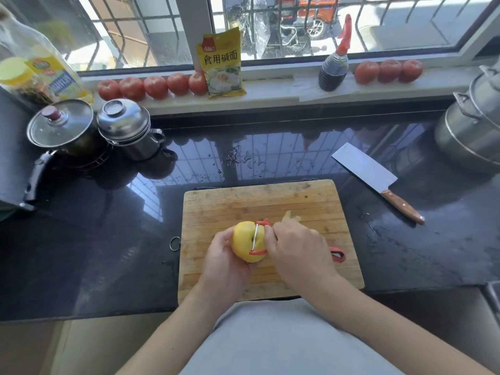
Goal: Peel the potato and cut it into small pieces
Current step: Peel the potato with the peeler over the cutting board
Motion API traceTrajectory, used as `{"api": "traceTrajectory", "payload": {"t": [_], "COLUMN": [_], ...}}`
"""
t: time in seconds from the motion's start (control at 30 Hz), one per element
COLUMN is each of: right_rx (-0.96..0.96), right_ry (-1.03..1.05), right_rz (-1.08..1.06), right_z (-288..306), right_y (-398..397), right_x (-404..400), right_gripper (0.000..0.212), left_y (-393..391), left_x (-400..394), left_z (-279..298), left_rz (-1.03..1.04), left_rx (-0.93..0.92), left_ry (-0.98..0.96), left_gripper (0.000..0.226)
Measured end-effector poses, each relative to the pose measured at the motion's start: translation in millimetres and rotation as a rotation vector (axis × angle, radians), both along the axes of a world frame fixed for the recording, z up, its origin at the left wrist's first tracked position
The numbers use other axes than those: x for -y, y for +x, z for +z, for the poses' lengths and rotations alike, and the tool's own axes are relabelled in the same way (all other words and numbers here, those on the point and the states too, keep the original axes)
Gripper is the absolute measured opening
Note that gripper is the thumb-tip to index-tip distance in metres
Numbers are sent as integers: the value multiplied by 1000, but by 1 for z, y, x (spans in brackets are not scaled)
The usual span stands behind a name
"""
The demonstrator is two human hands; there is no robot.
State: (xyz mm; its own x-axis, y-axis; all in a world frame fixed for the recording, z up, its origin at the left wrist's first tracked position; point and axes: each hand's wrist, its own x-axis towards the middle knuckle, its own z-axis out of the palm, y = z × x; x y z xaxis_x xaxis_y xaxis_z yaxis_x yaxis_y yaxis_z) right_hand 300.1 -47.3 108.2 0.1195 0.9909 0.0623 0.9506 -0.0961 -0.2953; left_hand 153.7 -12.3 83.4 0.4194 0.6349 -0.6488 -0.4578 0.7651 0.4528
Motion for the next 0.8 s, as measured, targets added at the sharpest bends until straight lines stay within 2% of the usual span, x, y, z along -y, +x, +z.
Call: {"api": "traceTrajectory", "payload": {"t": [0.17,0.3,0.4,0.47,0.53,0.57,0.7,0.77,0.8], "right_rx": [115,184,195,227,313,326,307,336,340], "right_ry": [83,111,80,-3,-56,-93,-142,-145,-156], "right_rz": [36,36,39,69,181,234,271,282,270], "right_z": [2,4,6,11,15,15,10,9,11], "right_y": [-5,-7,-5,-6,-3,0,3,4,4], "right_x": [-2,0,0,0,-1,-1,0,-1,-2], "right_gripper": [41,44,46,59,94,104,83,60,56], "left_y": [3,5,6,6,5,6,8,9,10], "left_x": [3,6,8,9,12,13,19,21,22], "left_z": [1,-1,-1,0,-3,-4,-4,-6,-7], "left_rz": [15,15,21,18,15,14,8,0,-5], "left_rx": [-33,-157,-137,-143,-174,-195,-278,-325,-350], "left_ry": [60,192,203,218,247,261,287,338,370], "left_gripper": [48,42,36,31,30,32,43,42,44]}}
